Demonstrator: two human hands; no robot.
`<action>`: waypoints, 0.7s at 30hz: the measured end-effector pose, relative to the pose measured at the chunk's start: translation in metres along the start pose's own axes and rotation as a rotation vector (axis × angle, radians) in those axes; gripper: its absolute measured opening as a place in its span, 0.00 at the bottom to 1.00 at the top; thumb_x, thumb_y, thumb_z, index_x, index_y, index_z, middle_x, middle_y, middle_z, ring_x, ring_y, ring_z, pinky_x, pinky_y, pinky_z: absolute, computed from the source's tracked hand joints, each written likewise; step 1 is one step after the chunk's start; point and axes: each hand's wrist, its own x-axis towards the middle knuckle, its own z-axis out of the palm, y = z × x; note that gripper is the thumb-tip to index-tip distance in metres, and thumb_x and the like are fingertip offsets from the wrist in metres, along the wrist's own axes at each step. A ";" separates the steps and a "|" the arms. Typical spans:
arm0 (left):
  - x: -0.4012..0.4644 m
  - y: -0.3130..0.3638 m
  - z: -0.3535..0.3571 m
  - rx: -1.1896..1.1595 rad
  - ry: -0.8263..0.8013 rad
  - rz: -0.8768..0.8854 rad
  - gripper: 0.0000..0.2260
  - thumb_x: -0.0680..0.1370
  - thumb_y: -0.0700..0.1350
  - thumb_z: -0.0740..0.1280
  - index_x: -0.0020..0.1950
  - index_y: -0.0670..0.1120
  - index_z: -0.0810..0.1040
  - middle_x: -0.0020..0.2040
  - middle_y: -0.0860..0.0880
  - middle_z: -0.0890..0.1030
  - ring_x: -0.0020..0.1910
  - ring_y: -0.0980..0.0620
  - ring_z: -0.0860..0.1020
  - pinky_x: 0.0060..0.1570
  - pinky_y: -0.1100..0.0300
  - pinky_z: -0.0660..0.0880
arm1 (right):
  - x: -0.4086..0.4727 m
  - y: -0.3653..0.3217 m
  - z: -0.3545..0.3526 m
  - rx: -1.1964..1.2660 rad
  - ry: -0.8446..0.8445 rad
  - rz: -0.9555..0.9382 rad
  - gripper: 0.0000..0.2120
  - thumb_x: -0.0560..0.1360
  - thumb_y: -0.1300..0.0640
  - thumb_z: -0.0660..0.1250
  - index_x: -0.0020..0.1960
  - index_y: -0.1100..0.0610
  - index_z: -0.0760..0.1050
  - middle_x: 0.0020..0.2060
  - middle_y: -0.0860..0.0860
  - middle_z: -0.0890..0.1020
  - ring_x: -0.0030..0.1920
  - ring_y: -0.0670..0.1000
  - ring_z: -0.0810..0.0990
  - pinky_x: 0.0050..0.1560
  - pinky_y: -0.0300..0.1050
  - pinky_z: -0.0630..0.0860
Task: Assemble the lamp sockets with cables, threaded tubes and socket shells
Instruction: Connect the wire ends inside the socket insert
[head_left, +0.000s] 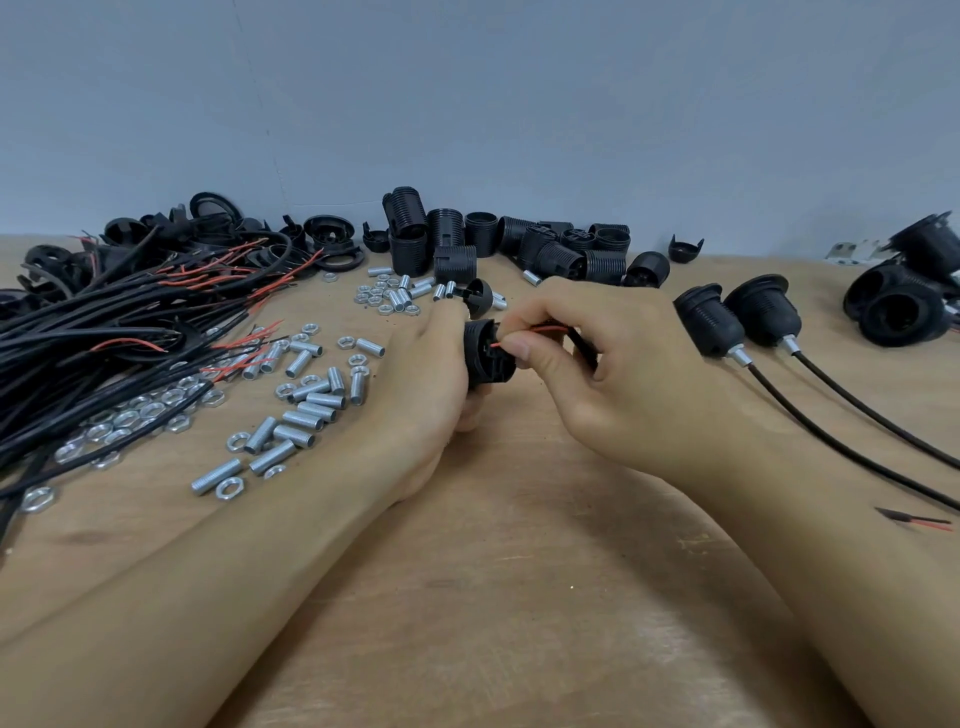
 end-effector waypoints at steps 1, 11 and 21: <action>0.000 0.000 0.000 -0.016 -0.004 -0.001 0.14 0.80 0.46 0.54 0.34 0.48 0.65 0.23 0.53 0.65 0.19 0.55 0.59 0.22 0.65 0.57 | 0.000 -0.001 0.001 0.028 -0.005 0.019 0.06 0.77 0.58 0.67 0.52 0.58 0.79 0.37 0.47 0.80 0.37 0.49 0.77 0.39 0.48 0.73; -0.001 -0.001 0.000 -0.068 -0.014 -0.028 0.14 0.80 0.50 0.56 0.35 0.48 0.66 0.28 0.50 0.67 0.21 0.54 0.58 0.20 0.65 0.56 | 0.003 0.020 -0.064 0.167 -0.321 0.586 0.26 0.65 0.27 0.64 0.46 0.47 0.80 0.40 0.44 0.83 0.36 0.40 0.79 0.40 0.42 0.72; 0.000 -0.003 0.000 -0.009 0.073 0.057 0.16 0.77 0.52 0.57 0.29 0.50 0.67 0.30 0.47 0.67 0.22 0.54 0.59 0.21 0.63 0.56 | -0.005 0.031 -0.064 0.284 -0.704 0.714 0.28 0.56 0.47 0.79 0.55 0.48 0.78 0.45 0.47 0.82 0.39 0.46 0.82 0.46 0.43 0.76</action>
